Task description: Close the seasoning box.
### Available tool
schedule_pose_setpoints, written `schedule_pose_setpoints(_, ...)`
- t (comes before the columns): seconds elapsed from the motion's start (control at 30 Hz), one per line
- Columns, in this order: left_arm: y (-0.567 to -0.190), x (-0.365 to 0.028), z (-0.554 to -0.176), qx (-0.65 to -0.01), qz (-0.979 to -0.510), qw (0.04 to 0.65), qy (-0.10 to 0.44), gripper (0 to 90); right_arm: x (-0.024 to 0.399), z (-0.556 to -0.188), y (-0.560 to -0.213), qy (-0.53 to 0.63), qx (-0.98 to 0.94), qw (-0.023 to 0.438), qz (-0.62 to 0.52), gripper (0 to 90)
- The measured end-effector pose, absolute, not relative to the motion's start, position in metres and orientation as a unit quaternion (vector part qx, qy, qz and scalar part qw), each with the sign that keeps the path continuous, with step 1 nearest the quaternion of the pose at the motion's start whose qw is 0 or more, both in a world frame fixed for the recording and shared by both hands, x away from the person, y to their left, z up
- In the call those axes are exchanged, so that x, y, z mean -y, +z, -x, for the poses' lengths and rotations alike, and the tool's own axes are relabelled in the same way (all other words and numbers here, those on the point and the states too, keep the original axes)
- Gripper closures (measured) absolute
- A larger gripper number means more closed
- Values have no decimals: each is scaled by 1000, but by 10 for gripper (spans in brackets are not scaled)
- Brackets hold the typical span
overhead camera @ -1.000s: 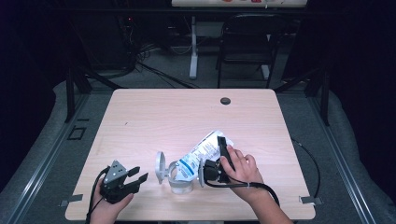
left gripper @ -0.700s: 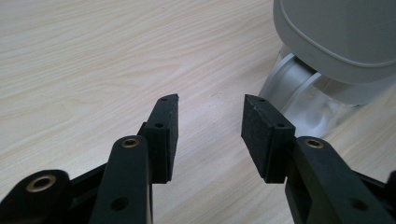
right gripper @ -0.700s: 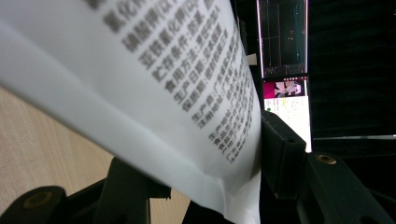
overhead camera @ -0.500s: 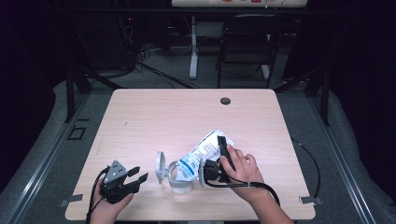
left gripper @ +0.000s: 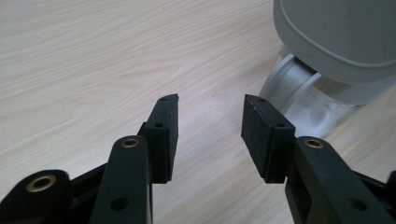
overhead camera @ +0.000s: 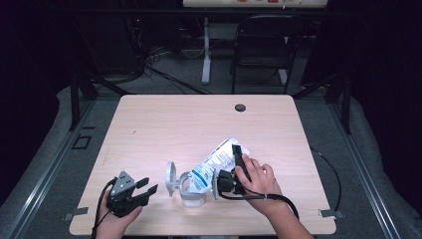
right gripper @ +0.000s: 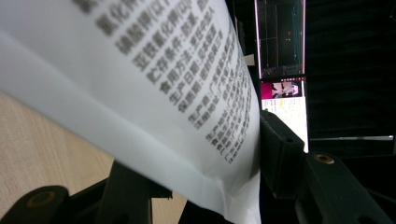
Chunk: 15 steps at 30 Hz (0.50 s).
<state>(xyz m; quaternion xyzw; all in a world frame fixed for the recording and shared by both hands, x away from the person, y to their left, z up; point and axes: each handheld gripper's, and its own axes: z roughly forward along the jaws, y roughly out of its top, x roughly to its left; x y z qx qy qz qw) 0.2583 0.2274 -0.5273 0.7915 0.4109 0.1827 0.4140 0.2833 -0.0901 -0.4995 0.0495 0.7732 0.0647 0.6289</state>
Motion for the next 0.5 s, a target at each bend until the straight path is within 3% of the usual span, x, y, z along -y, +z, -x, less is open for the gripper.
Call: schedule_pose_setpoints(0.5,-527,-228,-258,-411,-792,413,183,566,90,-283,-499,70,-774,628,-49,546)
